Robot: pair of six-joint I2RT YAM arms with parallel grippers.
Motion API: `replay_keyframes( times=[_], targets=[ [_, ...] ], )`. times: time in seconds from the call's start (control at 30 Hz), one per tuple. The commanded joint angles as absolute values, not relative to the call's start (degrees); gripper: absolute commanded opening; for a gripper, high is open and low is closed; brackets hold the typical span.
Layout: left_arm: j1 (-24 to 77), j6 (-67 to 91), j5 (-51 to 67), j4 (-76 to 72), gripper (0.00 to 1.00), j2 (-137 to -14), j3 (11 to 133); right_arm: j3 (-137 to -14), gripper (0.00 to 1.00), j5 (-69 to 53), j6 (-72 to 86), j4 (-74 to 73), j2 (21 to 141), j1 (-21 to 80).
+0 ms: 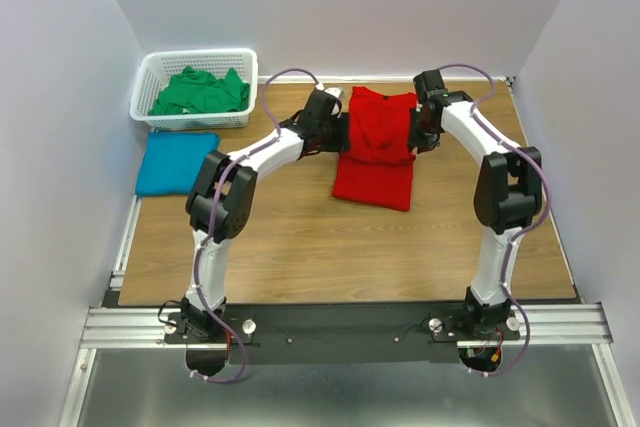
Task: Fold and stack the t-shirts
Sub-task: Fold the tshirt
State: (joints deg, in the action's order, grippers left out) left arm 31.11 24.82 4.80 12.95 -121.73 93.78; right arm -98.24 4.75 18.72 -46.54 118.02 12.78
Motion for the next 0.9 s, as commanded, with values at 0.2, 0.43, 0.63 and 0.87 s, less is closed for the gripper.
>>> replay_keyframes(
  times=[0.2,0.43,0.63,0.87],
  targets=[
    [38.7,25.9,-3.3,7.6,0.49,-105.0,77.2,-81.1,0.27,-3.4,20.9,-29.2,101.4,20.1],
    [41.2,27.2,4.7,6.9,0.31,-110.3,74.4,-71.7,0.17,-4.9,24.8,-17.6,103.6,23.0],
    [42.2,26.8,5.8,9.4,0.31,-113.6,74.4,-71.8,0.16,-2.5,24.7,-14.2,106.8,23.1],
    [42.2,26.2,6.3,13.1,0.31,-115.0,75.4,-77.2,0.16,4.7,21.6,-13.9,113.2,23.0]
  ],
)
